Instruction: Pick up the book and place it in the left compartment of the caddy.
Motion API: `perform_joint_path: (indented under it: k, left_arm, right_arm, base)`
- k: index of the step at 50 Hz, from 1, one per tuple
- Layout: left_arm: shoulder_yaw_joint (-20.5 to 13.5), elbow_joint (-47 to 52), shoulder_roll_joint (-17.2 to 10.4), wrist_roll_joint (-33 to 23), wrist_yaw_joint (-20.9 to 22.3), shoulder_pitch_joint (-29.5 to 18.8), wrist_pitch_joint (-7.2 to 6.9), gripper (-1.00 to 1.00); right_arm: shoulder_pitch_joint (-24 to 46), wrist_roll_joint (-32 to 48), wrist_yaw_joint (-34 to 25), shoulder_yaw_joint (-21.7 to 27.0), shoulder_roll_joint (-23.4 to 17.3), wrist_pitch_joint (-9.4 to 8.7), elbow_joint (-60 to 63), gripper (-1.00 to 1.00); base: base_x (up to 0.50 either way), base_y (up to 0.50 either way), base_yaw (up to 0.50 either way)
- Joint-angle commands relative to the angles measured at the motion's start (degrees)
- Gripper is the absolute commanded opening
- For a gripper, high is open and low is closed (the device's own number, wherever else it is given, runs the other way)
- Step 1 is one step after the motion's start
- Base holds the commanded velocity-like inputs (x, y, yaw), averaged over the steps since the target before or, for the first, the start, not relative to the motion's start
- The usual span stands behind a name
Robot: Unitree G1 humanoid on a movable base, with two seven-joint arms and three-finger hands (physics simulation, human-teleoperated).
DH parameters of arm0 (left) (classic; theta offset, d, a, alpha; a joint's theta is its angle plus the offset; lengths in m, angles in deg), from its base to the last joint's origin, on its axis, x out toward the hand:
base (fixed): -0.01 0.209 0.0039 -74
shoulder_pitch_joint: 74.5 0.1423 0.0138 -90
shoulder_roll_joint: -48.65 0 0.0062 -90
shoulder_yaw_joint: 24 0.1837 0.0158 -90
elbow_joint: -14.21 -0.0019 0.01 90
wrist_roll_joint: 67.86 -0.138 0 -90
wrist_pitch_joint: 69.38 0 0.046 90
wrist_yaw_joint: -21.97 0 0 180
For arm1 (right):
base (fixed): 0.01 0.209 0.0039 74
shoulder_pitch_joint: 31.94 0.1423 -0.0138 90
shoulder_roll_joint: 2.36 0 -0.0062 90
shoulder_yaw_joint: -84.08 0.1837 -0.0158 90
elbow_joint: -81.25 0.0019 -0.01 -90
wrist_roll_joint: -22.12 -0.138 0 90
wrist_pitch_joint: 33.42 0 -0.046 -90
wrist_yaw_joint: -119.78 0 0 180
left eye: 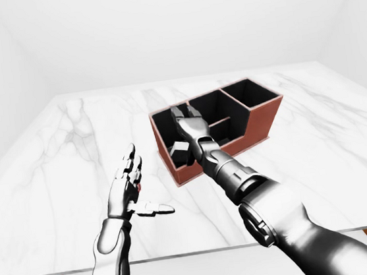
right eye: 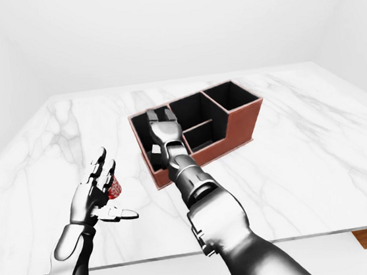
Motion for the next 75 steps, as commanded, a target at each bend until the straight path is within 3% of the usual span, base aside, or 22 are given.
perform_joint_path:
  k: [1, 14, 25, 32, 35, 40, 47, 58, 65, 69, 75]
  left_arm:
    - [0.04, 0.08, 0.03, -0.07, 0.03, 0.09, 0.0, 1.0]
    - [0.0, 0.13, 0.01, -0.03, 0.01, 0.09, 0.0, 1.0]
    - [0.29, 0.5, 0.31, -0.19, -0.49, -0.23, 0.0, 1.0]
    - [0.66, 0.61, 0.26, -0.68, -0.93, -0.14, 0.0, 1.0]
    - [0.94, 0.62, 0.34, -0.95, -0.96, -0.06, 0.0, 1.0]
    - [1.1, -0.87, 0.37, -1.28, -1.42, -0.93, 0.0, 1.0]
    - [3.11, 3.73, 1.07, -2.65, -0.88, 3.05, 0.0, 1.0]
    - [1.63, 6.22, 1.08, -1.47, 0.01, 3.89, 0.0, 1.0]
    - [0.57, 5.58, 0.88, -1.07, -0.63, 2.58, 0.0, 1.0]
    - [-0.46, 9.73, 1.29, 2.03, 0.46, 4.58, 0.0, 1.0]
    - [-1.73, 18.03, 2.26, 5.61, 3.35, 9.87, 0.0, 1.0]
  right_arm:
    - [-0.12, -0.1, -0.18, 0.12, -0.04, 0.0, 0.1, 1.0]
    - [0.68, -2.68, -1.02, 0.46, -1.36, 0.0, 0.86, 1.0]
    - [4.68, -14.59, -5.09, 2.56, -5.41, 0.0, 4.04, 1.0]
    - [1.08, -18.49, -6.1, 1.25, -7.63, 0.0, 10.24, 1.0]
    - [-2.07, -20.19, -8.55, 0.72, -8.82, 0.0, 16.8, 1.0]
    - [-12.12, -20.84, -16.06, 0.66, -10.88, 0.0, 38.68, 1.0]
    - [-23.34, -28.45, -24.53, 4.96, -13.17, 0.0, 65.19, 1.0]
    - [-39.96, -32.46, -23.52, 4.25, -13.99, 0.0, 87.22, 1.0]
    - [-49.84, -41.34, -22.36, 7.51, -13.12, 0.0, 96.7, 1.0]
    - [-56.32, -38.59, -20.56, 6.03, -13.55, 0.0, 100.08, 1.0]
    - [-67.38, -40.76, -22.03, 7.87, -11.49, 0.0, 109.99, 1.0]
  base:
    - [0.0, 0.0, 0.0]
    - [0.0, 0.0, 0.0]
    - [0.0, 0.0, 0.0]
    - [0.0, 0.0, 0.0]
    - [0.0, 0.0, 0.0]
    - [0.0, 0.0, 0.0]
    - [0.0, 0.0, 0.0]
    - [0.0, 0.0, 0.0]
    - [0.0, 0.0, 0.0]
    - [0.0, 0.0, 0.0]
    - [0.0, 0.0, 0.0]
